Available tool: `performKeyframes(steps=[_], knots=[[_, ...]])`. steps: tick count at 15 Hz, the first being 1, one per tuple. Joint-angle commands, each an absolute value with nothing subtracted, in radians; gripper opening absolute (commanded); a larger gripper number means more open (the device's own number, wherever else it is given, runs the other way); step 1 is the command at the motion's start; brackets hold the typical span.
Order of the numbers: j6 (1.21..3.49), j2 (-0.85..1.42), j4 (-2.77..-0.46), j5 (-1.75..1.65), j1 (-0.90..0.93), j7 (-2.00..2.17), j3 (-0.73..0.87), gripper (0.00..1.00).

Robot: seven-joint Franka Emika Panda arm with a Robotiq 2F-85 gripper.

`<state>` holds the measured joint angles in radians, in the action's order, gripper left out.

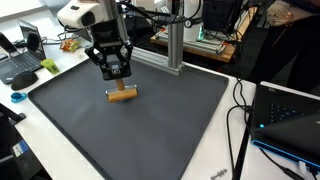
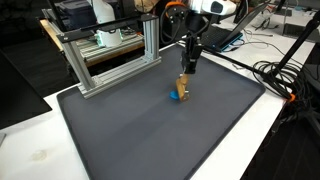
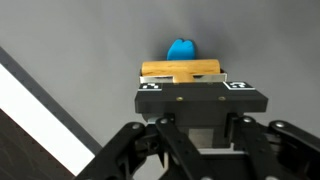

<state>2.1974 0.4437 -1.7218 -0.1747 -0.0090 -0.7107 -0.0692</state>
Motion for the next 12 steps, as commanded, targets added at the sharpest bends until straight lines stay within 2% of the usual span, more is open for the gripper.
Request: performKeyframes(steps=[1,12], knots=[[2.201,0.457,-1.701,-0.182,-0.018,-0.692,-0.063,0.22],[2.207,0.511,-1.699,-0.17,-0.03,-0.684,-0.063,0.22]])
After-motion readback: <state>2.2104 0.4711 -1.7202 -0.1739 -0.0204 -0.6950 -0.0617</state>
